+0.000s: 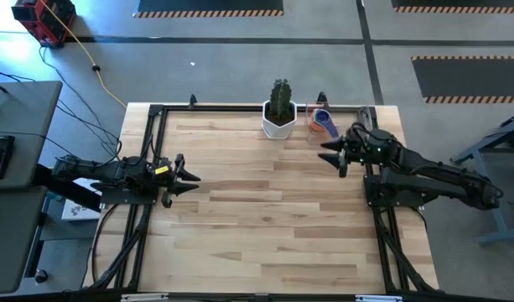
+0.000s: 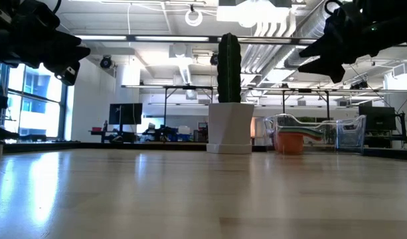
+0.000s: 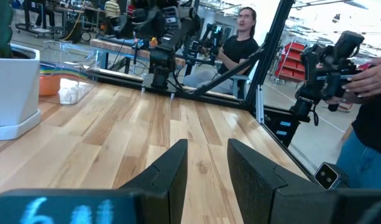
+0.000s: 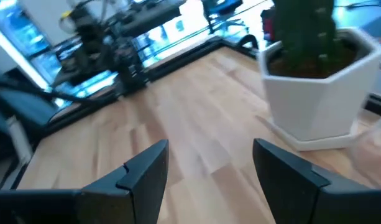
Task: Nest measuring cups in basket
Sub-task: Return to Home Position
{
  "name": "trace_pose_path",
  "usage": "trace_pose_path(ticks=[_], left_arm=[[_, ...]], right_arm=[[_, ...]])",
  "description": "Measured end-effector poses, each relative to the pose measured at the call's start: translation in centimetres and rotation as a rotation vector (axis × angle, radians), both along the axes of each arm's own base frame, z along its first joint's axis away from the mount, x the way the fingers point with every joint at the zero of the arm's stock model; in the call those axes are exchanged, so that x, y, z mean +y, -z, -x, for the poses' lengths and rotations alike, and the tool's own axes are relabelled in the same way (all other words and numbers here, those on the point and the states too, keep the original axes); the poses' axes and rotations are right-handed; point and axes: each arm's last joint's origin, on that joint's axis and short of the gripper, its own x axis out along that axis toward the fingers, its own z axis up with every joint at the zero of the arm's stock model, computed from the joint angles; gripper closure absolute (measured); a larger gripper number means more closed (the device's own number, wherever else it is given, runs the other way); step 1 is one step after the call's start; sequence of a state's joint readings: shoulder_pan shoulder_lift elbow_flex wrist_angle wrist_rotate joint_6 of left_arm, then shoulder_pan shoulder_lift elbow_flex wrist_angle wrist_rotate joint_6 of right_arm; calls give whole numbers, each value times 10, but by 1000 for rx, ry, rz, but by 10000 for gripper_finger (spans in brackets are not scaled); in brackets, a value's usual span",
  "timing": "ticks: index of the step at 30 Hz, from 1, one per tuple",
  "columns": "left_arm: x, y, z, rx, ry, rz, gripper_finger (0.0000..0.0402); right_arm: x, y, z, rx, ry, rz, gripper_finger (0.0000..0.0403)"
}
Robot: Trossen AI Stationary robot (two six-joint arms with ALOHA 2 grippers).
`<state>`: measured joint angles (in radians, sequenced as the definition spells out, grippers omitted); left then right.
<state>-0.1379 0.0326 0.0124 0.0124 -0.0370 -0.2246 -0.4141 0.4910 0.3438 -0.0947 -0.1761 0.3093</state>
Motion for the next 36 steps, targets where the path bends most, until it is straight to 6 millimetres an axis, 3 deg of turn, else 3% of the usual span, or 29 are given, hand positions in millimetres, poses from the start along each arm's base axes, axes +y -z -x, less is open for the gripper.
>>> trace_pose_path(ticks=[12, 18, 36], left_arm=[[0, 0, 0, 1, 0, 0, 298], [0, 0, 0, 0, 0, 0, 298], [0, 0, 0, 0, 0, 0, 298]], right_arm=[[29, 1, -5, 8, -141, 60, 178], [42, 33, 1, -155, -139, 39, 178], [44, 56, 22, -280, -107, 84, 178]])
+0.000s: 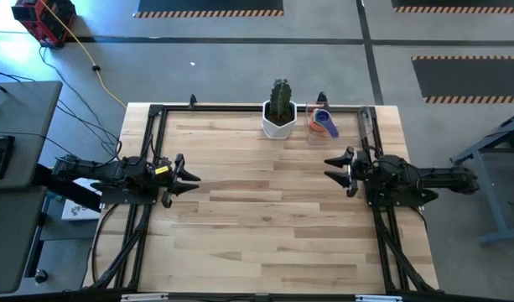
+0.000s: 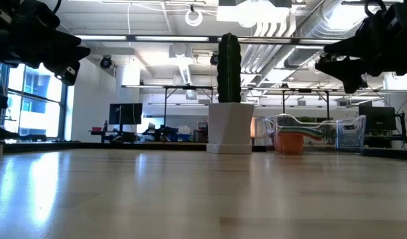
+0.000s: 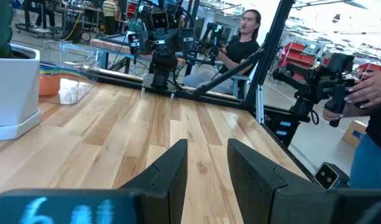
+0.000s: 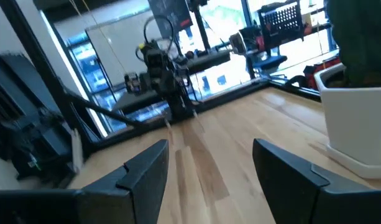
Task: Nest measuring cups in basket
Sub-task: Return to Home Position
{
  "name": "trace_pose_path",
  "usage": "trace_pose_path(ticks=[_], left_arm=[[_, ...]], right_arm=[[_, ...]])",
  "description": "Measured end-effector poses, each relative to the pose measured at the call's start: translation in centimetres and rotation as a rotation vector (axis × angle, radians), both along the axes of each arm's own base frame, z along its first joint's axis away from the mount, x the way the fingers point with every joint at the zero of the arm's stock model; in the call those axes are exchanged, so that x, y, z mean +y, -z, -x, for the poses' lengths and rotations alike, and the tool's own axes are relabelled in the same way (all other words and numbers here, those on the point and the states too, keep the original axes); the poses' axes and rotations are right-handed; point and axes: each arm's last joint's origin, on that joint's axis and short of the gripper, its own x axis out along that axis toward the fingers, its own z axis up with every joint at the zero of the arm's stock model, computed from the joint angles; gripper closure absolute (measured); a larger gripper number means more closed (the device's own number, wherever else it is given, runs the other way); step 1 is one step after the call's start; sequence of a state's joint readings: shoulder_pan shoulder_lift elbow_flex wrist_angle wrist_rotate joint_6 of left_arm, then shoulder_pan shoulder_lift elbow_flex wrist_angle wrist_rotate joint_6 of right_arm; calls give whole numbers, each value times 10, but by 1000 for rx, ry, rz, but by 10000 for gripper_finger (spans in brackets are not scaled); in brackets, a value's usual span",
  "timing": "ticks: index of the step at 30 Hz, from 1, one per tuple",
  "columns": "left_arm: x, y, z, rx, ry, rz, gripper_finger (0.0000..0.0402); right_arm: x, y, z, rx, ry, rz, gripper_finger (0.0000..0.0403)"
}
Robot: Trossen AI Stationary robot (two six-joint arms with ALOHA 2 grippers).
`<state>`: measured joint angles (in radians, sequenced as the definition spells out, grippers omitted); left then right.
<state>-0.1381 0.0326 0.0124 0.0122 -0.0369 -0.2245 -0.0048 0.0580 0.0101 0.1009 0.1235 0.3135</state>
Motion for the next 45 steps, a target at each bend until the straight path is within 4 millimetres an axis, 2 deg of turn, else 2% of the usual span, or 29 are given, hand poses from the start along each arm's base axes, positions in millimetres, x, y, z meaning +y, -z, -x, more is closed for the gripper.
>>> trace_pose_path(ticks=[5, 20, 45], left_arm=[[0, 0, 0, 0, 0, 0, 298], [0, 0, 0, 0, 0, 0, 298], [0, 0, 0, 0, 0, 0, 298]], right_arm=[[1, 2, 4, 17, -29, 43, 178], [3, 10, -2, 114, -94, 24, 178], [3, 10, -2, 114, -93, 25, 178]])
